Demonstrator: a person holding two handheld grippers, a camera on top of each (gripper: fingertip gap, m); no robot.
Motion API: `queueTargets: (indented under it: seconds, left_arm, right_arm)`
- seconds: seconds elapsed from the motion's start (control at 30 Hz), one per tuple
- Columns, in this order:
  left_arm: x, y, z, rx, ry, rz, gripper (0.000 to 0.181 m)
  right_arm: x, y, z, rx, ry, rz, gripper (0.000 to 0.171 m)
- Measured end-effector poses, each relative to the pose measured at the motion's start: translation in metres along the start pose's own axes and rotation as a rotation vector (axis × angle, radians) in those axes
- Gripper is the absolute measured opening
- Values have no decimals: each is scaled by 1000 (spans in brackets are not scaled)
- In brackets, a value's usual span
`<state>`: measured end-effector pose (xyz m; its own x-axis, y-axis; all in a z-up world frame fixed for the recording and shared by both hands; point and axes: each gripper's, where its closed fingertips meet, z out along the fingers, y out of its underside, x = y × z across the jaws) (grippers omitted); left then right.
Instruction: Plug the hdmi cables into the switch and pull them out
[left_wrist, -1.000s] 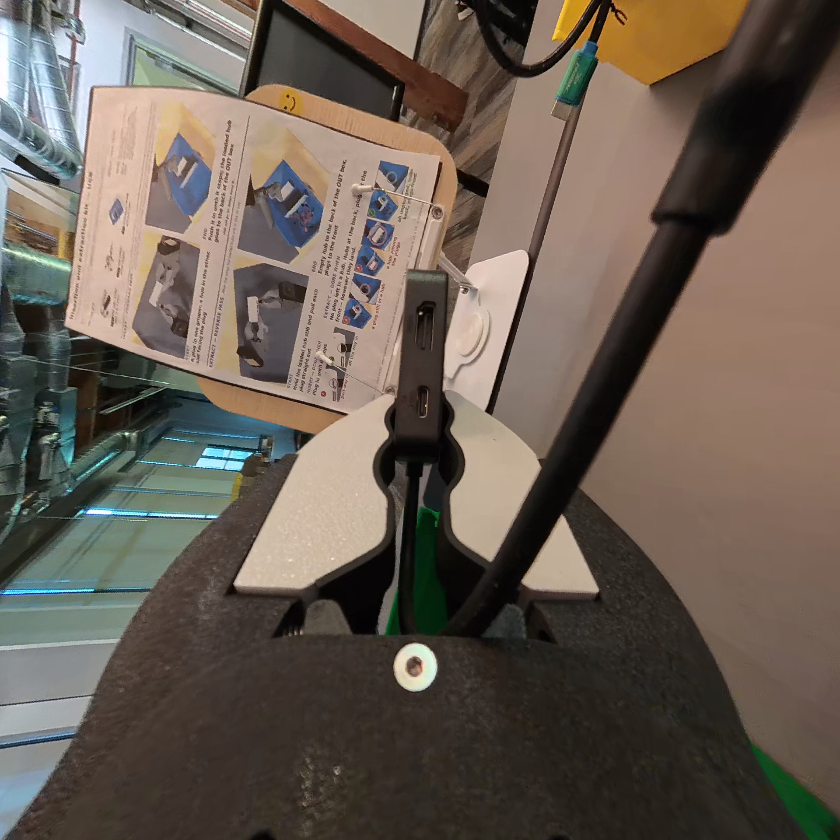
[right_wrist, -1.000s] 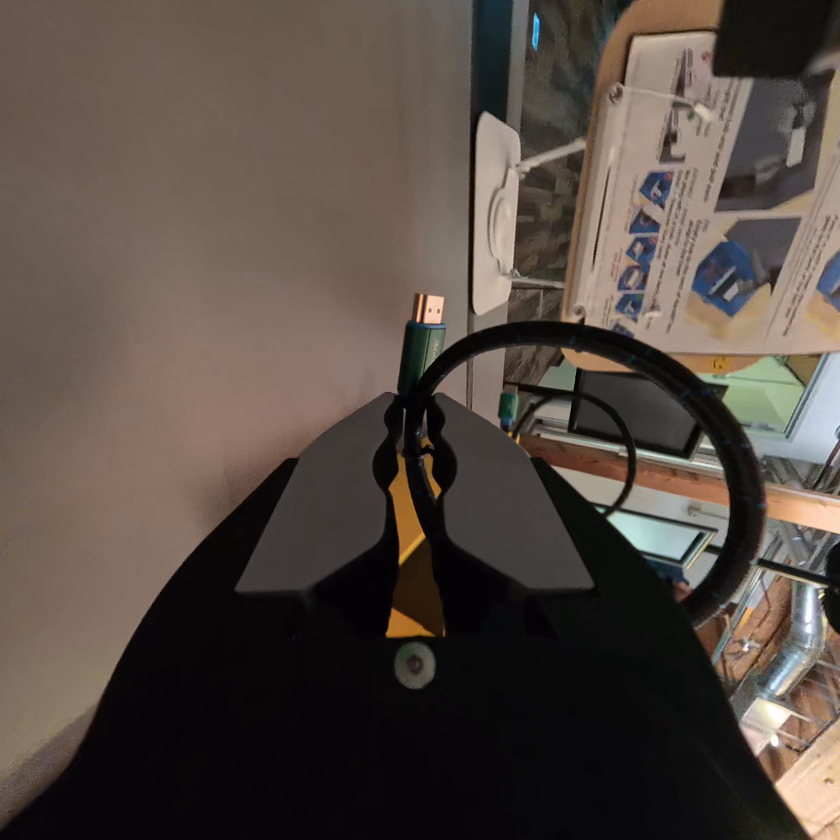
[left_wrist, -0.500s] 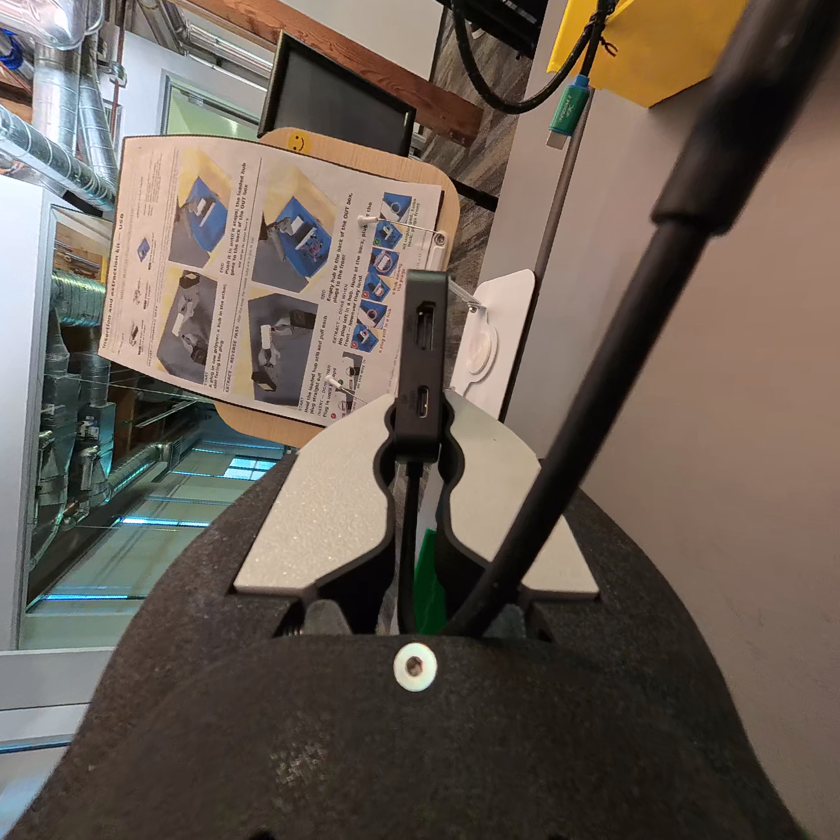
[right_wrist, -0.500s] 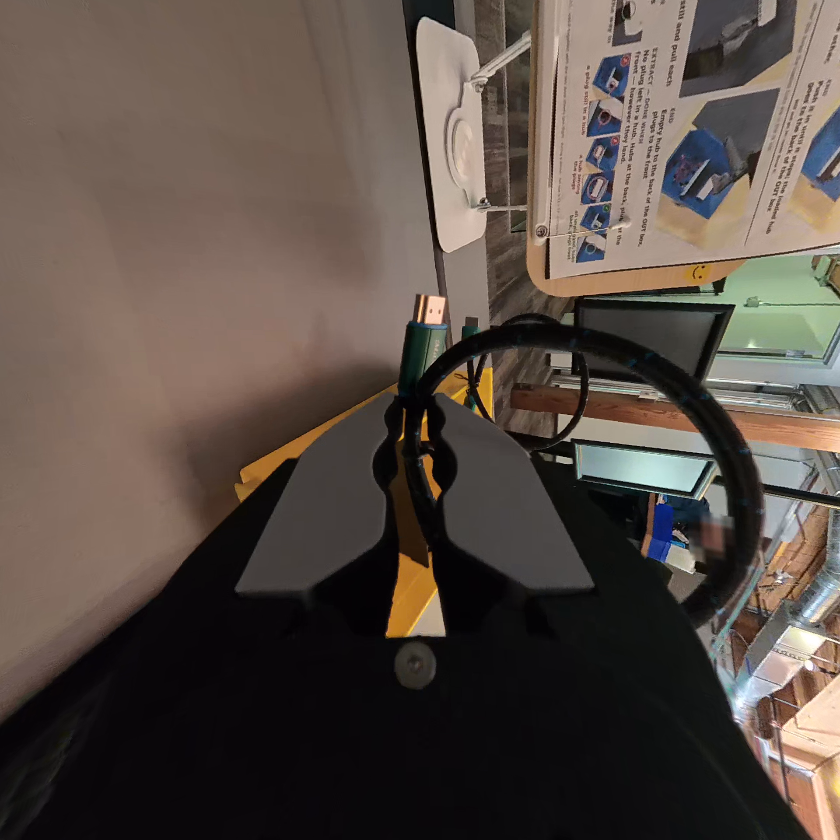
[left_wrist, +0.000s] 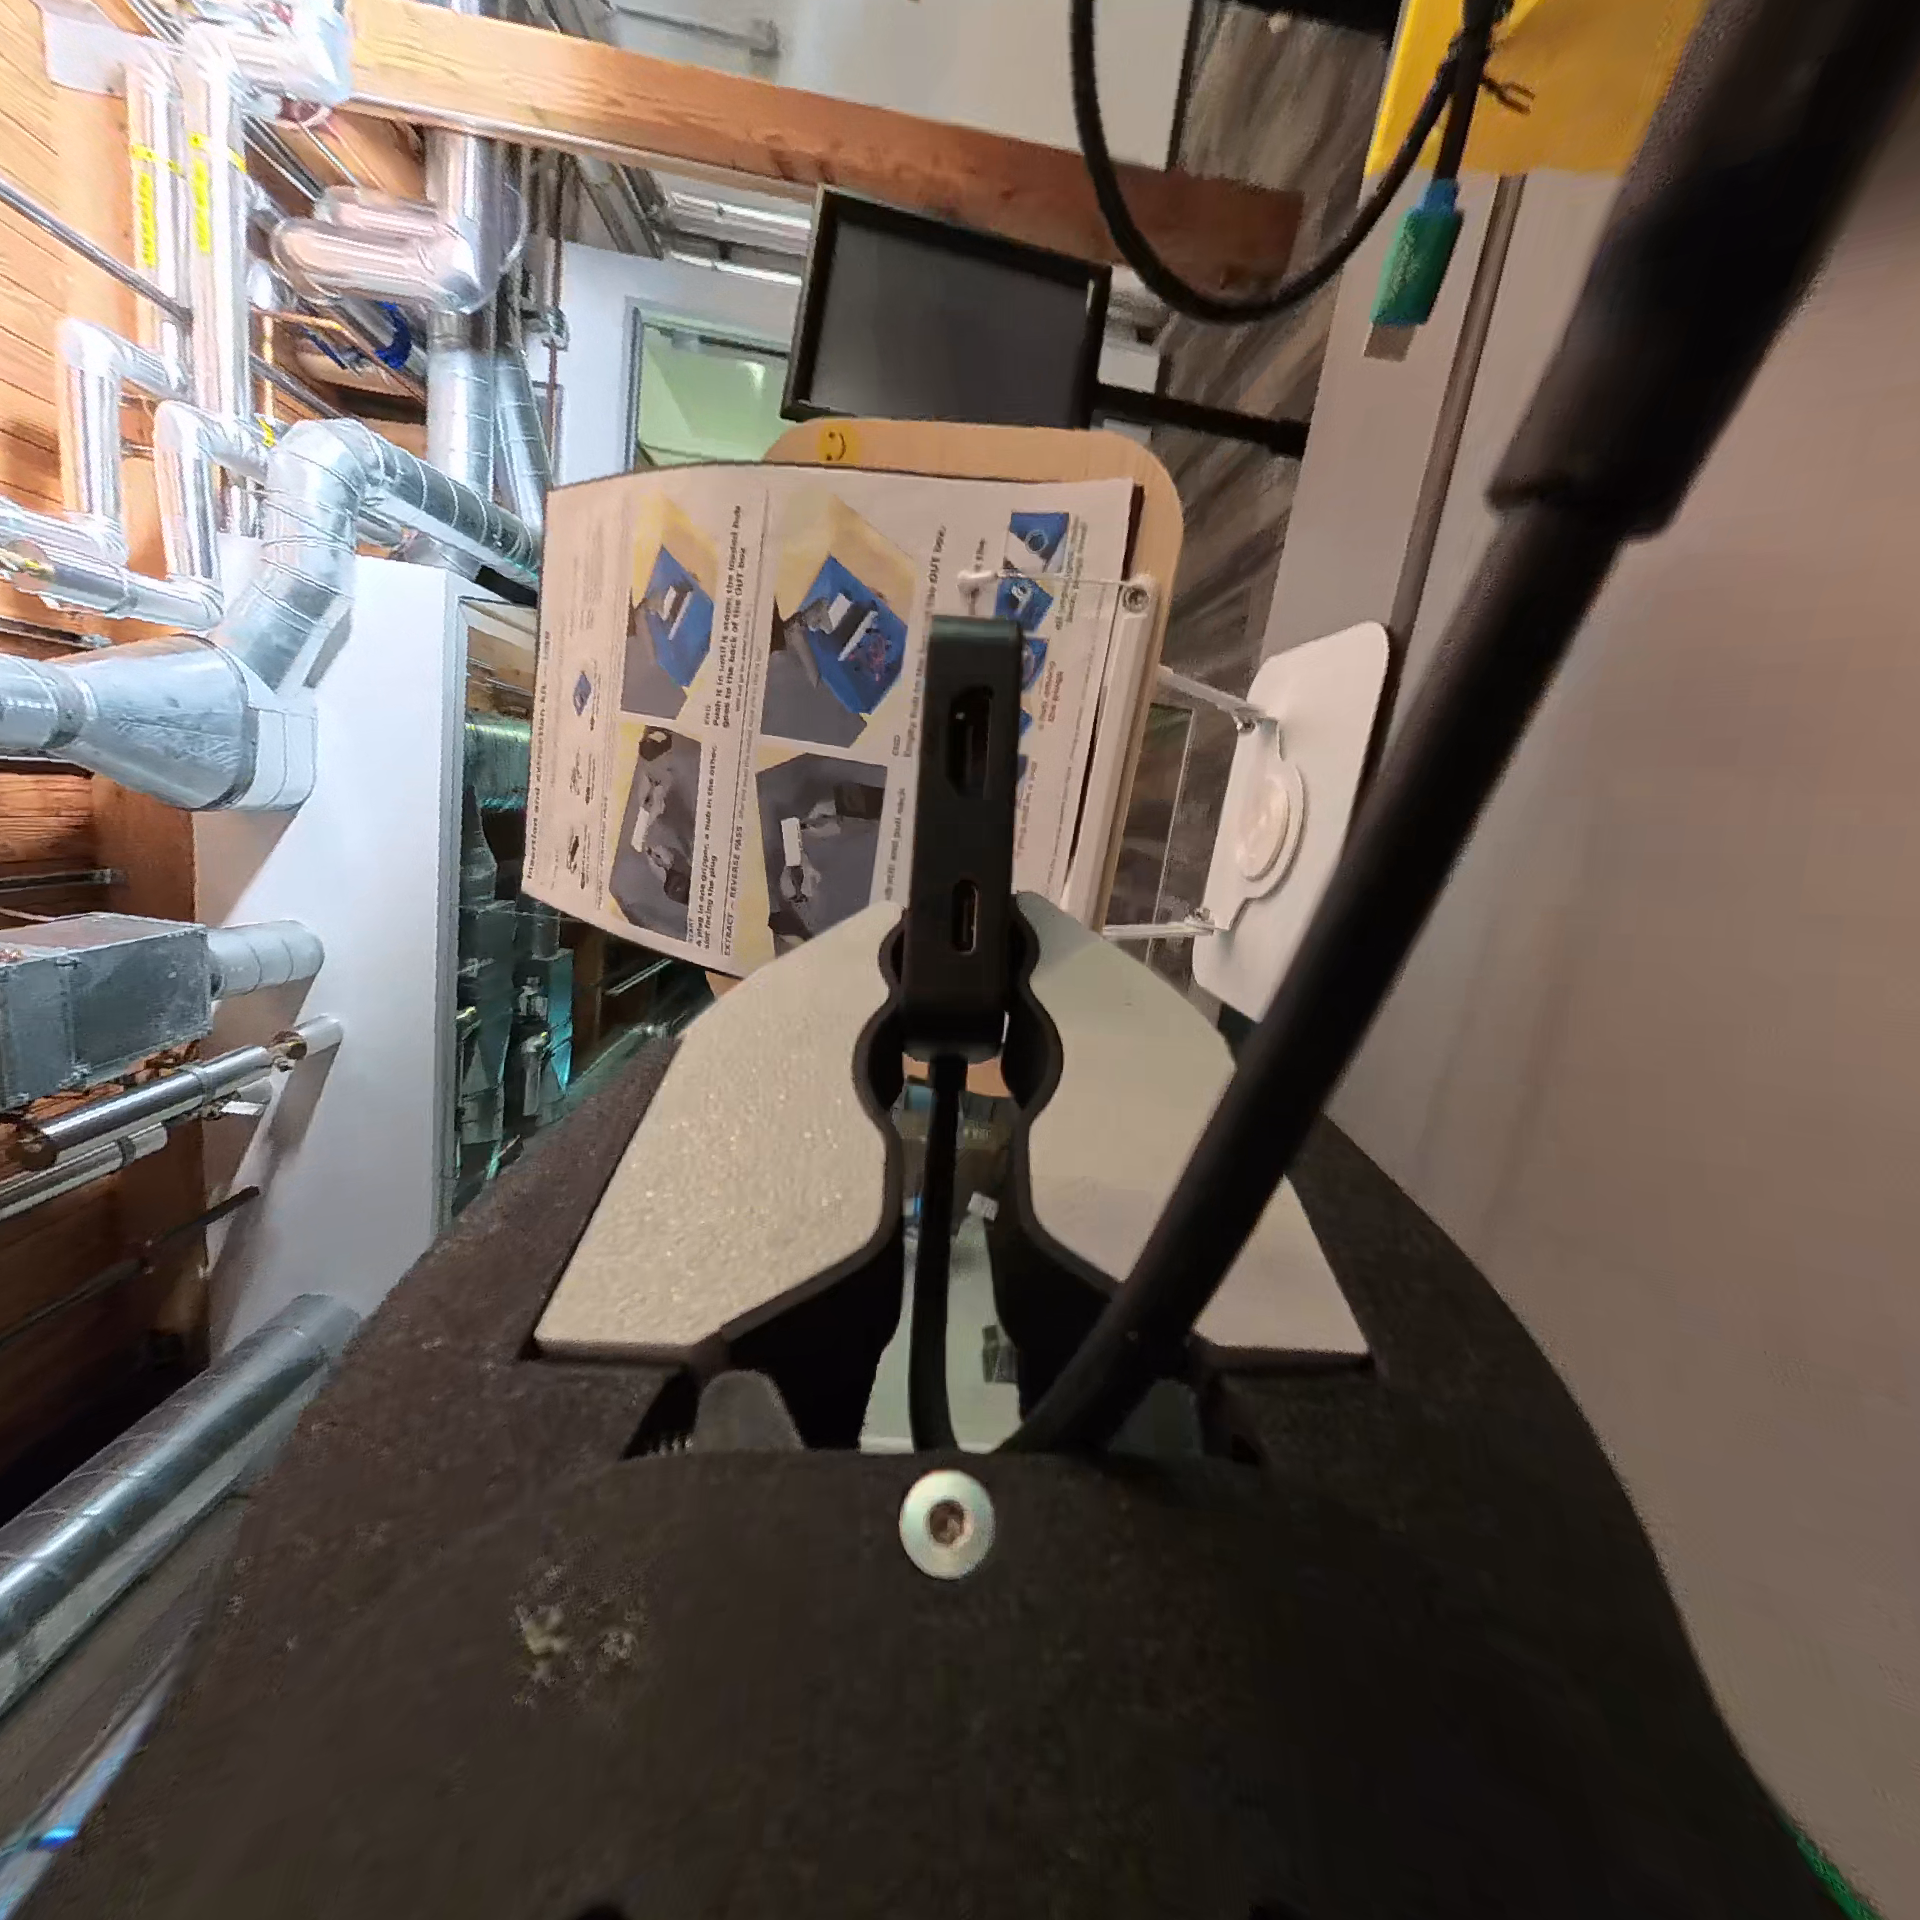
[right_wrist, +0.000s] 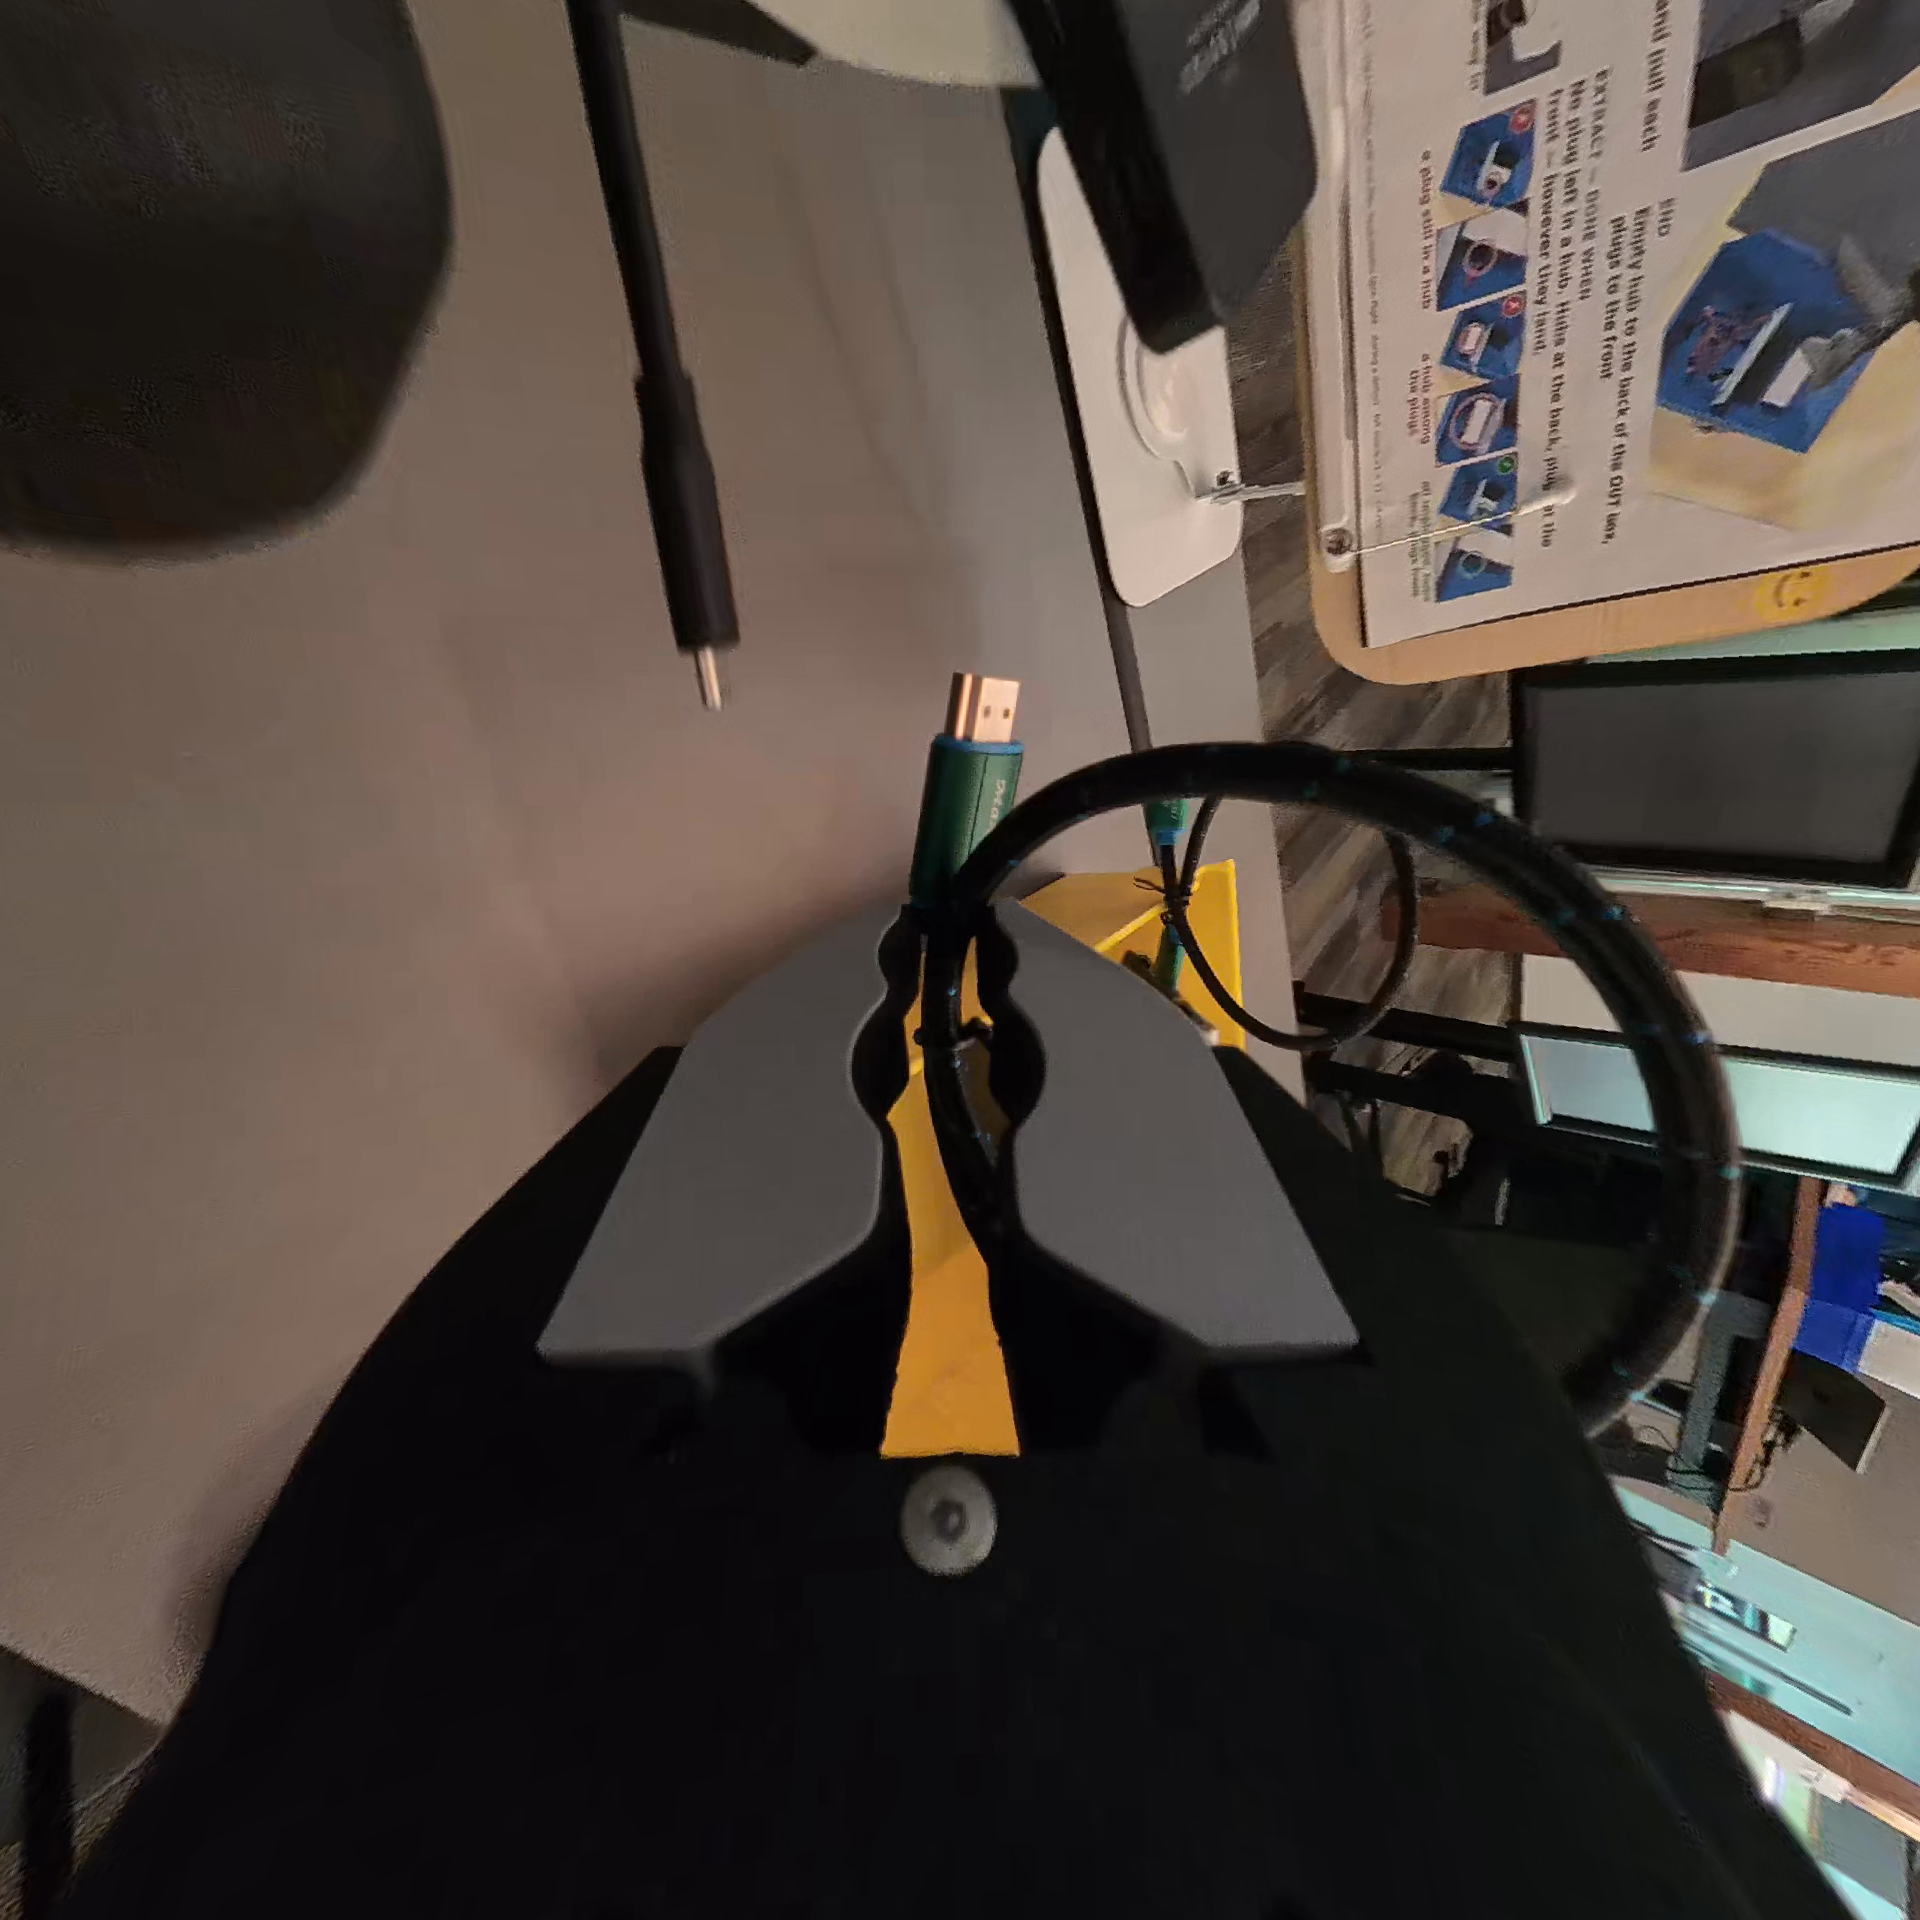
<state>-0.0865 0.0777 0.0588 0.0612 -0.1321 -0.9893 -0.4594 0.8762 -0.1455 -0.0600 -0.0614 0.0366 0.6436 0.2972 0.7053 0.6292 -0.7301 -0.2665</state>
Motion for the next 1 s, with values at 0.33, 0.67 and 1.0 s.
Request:
queueTargets:
  seconds: [0.33,0.67,1.0]
  left_arm:
    - [17,-16,-3,-48,27,114,14]
    - [27,-21,-2,-79,19,172,14]
    - [36,-18,0,-131,29,237,14]
  right_arm:
    - [-4,-21,19,-33,-50,64,11]
    - [-12,-23,34,-61,-155,154,11]
    - [-10,-15,40,-201,-158,105,11]
